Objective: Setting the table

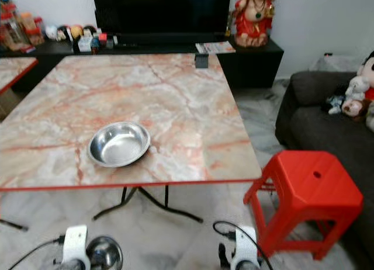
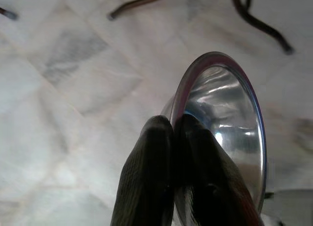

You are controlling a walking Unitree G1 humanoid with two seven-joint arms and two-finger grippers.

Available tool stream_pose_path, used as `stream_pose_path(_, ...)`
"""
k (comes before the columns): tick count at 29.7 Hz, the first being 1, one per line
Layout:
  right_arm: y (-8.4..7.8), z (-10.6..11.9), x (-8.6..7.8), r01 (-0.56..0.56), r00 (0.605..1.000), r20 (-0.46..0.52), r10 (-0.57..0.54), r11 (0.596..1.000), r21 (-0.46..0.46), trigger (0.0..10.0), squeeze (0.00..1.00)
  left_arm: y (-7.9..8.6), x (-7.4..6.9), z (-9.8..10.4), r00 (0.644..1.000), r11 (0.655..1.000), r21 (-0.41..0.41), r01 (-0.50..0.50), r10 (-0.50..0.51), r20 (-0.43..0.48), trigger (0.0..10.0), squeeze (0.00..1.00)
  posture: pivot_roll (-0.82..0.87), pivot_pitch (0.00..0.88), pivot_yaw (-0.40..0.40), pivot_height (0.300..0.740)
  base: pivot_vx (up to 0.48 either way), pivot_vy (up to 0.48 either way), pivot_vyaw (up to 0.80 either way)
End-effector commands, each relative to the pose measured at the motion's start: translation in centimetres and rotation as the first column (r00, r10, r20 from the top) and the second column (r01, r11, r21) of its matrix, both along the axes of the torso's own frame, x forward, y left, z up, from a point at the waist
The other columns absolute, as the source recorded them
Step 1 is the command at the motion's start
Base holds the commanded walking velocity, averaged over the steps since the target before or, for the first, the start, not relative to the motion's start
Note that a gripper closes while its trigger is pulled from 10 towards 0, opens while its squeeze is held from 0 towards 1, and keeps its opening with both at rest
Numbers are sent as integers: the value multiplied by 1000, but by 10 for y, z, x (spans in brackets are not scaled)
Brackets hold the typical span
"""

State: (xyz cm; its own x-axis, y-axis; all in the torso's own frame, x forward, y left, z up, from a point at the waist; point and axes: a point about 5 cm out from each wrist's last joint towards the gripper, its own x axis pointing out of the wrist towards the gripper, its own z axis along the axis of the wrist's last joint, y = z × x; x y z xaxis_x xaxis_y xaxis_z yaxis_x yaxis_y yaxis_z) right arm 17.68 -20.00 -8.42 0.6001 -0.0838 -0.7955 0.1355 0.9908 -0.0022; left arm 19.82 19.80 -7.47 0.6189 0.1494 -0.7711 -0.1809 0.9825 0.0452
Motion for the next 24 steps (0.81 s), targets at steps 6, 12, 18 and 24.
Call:
stream_pose_path(6, 5, 4, 9, -4, 1000, 26, 4, 1000, 15, 10000, 0, 8, 1, 2, 999, 999, 14, -38, 37, 14, 10000, 0, -54, 0, -39, 740, 0, -189, 0)
stream_pose_path(12, 6, 4, 10, -9, 1000, 26, 9, 1000, 19, 10000, 0, 12, 2, 4, 996, 997, 9, -79, 78, 48, 10000, 0, -46, 0, -45, 740, 0, 0, 0)
stream_pose_path(18, 7, 3, 9, -17, 1000, 23, 16, 1000, 20, 10000, 0, 20, -7, 3, 986, 989, 33, -146, 143, 85, 10000, 0, -38, 0, -50, 740, 0, 0, 0)
stream_pose_path(24, 7, 3, 8, -19, 1000, 22, 18, 1000, 21, 10000, 0, 31, -9, 8, 962, 972, 51, -229, 218, 163, 10000, 0, -31, 0, -54, 740, 0, 0, 0)
